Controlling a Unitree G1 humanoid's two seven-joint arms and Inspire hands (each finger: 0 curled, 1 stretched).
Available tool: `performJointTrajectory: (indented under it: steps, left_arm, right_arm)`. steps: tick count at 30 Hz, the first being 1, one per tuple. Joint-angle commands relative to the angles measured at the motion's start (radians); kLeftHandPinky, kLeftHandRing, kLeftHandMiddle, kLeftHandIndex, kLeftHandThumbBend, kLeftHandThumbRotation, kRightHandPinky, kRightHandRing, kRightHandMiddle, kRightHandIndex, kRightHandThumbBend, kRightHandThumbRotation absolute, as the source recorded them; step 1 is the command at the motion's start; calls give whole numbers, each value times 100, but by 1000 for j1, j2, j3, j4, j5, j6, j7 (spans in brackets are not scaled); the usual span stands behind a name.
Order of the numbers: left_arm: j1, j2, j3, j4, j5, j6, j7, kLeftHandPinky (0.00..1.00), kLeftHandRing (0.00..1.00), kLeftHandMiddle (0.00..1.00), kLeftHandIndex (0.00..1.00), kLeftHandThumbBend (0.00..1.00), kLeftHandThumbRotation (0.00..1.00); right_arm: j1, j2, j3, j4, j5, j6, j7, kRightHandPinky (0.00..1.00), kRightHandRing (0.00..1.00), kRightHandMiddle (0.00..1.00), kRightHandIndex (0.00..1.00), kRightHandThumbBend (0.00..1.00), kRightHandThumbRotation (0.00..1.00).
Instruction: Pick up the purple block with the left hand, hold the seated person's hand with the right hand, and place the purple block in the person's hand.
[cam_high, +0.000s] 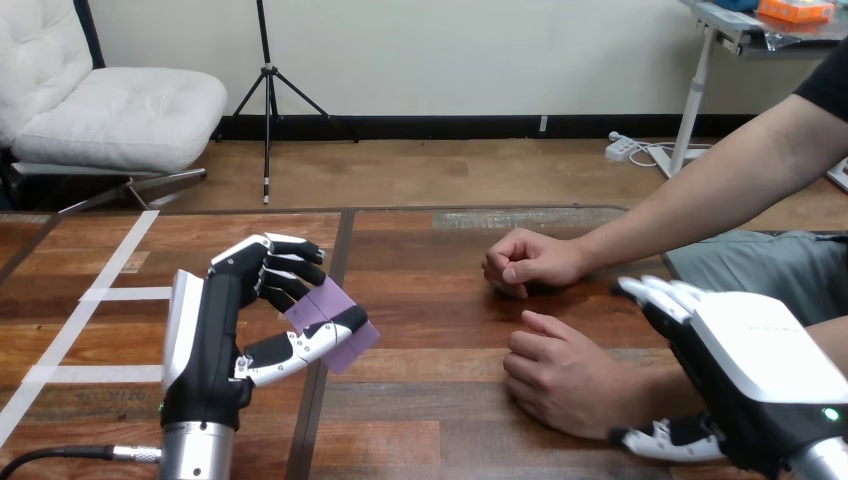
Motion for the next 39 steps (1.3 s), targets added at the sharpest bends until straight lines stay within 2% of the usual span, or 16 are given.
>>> performJointTrajectory:
  steps: [1, 10, 24, 32, 39]
  left_arm:
    - [-41, -4, 22, -45, -5, -27, -2, 38, 45, 52, 54, 70, 7]
    - [-43, -7, 23, -42, -2, -22, -1, 38, 45, 52, 54, 70, 7]
    - [-49, -9, 25, -27, -1, -34, 0, 38, 45, 52, 54, 70, 6]
    - [-49, -12, 28, -28, 0, -31, -2, 38, 45, 52, 54, 70, 6]
    - [-50, -12, 30, -23, 0, -34, -5, 38, 45, 52, 54, 70, 6]
  right_arm:
    - [-82, -57, -8, -52, -27, 40, 58, 93, 92, 91, 88, 82, 22]
    - [-117, -107, 9, -45, -57, 87, 145, 95, 92, 91, 88, 81, 21]
    - [-163, -166, 37, 2, -102, 96, 185, 90, 88, 88, 86, 83, 22]
    - [-190, -181, 53, 17, -110, 115, 219, 88, 87, 87, 85, 84, 19]
    - [-216, -194, 79, 31, -140, 132, 243, 88, 86, 86, 84, 83, 16]
